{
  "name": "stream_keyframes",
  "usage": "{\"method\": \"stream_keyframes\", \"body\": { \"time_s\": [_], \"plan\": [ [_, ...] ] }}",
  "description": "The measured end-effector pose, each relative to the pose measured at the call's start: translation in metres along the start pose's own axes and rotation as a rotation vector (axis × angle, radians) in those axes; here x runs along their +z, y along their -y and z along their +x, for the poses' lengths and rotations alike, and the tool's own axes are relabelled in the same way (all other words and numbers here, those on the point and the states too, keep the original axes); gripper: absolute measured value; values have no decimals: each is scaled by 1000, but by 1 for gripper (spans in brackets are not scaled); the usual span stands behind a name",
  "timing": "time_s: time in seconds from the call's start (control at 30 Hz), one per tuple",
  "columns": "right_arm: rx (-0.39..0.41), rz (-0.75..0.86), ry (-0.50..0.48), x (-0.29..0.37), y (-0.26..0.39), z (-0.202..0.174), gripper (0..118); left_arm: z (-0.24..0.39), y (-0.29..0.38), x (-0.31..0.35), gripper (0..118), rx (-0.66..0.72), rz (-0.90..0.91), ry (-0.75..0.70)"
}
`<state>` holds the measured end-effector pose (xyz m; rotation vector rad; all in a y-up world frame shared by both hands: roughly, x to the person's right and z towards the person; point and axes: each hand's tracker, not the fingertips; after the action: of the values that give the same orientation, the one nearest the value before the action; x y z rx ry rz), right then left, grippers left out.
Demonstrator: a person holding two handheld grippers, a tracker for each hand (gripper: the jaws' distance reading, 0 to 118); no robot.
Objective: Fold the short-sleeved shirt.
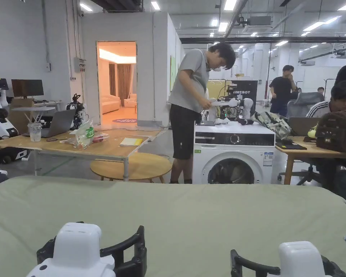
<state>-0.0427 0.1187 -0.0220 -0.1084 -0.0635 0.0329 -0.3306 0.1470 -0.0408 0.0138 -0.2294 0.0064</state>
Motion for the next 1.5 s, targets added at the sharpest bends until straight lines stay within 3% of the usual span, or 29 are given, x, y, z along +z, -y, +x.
{"method": "stream_keyframes", "body": {
  "time_s": [0.17,0.33,0.93,1.0,1.2,1.37,1.5],
  "plan": [
    [-13,15,32,0,2,0,112,5,2,1,98,-29,2,21],
    [-117,-2,23,-2,0,11,112,9,2,2,98,-65,-4,24],
    [-256,-24,-42,-3,2,21,112,6,1,4,98,0,-9,36],
    [-321,-6,-81,-2,3,22,112,6,2,3,97,10,-13,42],
    [-486,-154,55,-13,-6,21,112,7,2,2,98,25,-16,56],
    [-597,-245,-44,-18,-7,29,112,7,1,2,98,14,-16,59],
    [-609,-218,-37,-15,-5,30,112,7,2,3,97,24,-20,64]
  ]
}}
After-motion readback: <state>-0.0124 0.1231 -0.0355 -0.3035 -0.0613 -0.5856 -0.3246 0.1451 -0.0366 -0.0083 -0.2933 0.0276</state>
